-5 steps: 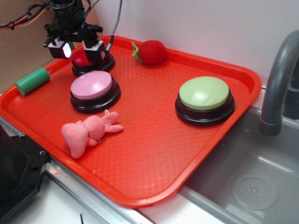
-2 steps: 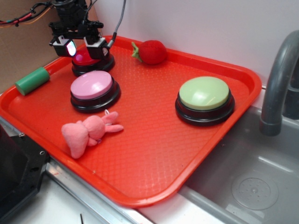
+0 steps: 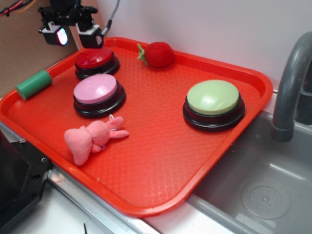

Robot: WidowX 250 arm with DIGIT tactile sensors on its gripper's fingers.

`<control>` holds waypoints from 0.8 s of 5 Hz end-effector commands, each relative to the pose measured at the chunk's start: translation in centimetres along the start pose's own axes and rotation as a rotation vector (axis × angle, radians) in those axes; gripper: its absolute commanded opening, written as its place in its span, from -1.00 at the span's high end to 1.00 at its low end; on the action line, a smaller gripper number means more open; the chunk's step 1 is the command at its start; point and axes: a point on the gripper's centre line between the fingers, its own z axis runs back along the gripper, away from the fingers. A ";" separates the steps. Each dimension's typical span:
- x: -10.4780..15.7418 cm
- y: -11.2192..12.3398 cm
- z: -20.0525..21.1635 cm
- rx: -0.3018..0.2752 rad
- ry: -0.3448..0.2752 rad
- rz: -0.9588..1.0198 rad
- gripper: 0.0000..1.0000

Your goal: Push the red button.

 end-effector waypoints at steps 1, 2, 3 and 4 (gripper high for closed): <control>0.5 1.4 4.4 0.004 -0.093 0.044 -1.00; 0.4 1.2 5.1 -0.006 -0.087 0.024 -1.00; 0.3 0.7 5.6 -0.011 -0.086 -0.002 -1.00; 0.1 0.5 6.1 -0.008 -0.093 -0.019 -1.00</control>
